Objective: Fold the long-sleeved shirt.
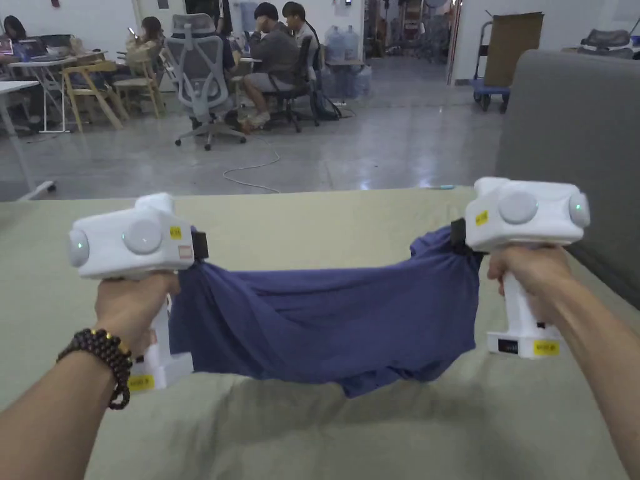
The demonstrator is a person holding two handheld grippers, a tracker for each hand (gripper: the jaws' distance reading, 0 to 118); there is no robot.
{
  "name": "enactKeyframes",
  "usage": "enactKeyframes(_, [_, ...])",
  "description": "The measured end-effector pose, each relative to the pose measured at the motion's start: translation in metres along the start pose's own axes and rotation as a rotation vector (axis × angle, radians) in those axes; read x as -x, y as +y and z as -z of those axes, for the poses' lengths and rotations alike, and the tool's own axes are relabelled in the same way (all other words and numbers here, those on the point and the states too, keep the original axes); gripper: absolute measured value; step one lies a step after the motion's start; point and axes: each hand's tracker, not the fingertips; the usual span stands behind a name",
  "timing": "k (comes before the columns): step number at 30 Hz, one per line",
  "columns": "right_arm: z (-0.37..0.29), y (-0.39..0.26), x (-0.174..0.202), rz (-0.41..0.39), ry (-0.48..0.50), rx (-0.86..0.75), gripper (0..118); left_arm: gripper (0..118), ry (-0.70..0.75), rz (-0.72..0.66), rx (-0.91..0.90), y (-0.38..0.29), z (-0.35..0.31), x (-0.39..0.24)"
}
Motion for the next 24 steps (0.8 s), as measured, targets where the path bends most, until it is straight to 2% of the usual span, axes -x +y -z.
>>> enactKeyframes(3, [0.015, -0.035, -0.004, 0.023, 0.012, 0.056, 0, 9, 0.008, 0.007, 0.028, -0.029, 0.004, 0.007])
enactKeyframes(6, [-0.008, -0.053, -0.005, 0.030, 0.024, 0.020, 0, 9, -0.001, 0.013, 0.018, -0.036, -0.012, 0.009])
enactKeyframes(8, [-0.030, -0.063, -0.006, 0.051, 0.076, -0.031, 0, 9, -0.025, 0.036, -0.022, -0.042, -0.036, 0.008])
enactKeyframes(12, [-0.090, -0.111, 0.001, 0.030, 0.064, -0.091, 0, 9, -0.044, 0.029, -0.018, -0.080, -0.081, 0.013])
enactKeyframes(16, [-0.142, -0.190, 0.005, -0.023, 0.045, -0.088, 0, 9, 0.011, 0.067, -0.043, -0.158, -0.125, 0.020])
enactKeyframes(18, [-0.160, -0.240, 0.004, 0.000, 0.013, -0.030, 0, 9, 0.071, 0.079, -0.025, -0.208, -0.144, 0.025])
enactKeyframes(21, [-0.175, -0.311, 0.003, 0.007, 0.006, 0.077, 0, 9, 0.070, 0.002, 0.047, -0.280, -0.167, 0.034])
enactKeyframes(24, [-0.175, -0.367, 0.006, -0.016, 0.000, 0.222, 0, 9, 0.101, -0.037, 0.137, -0.330, -0.177, 0.041])
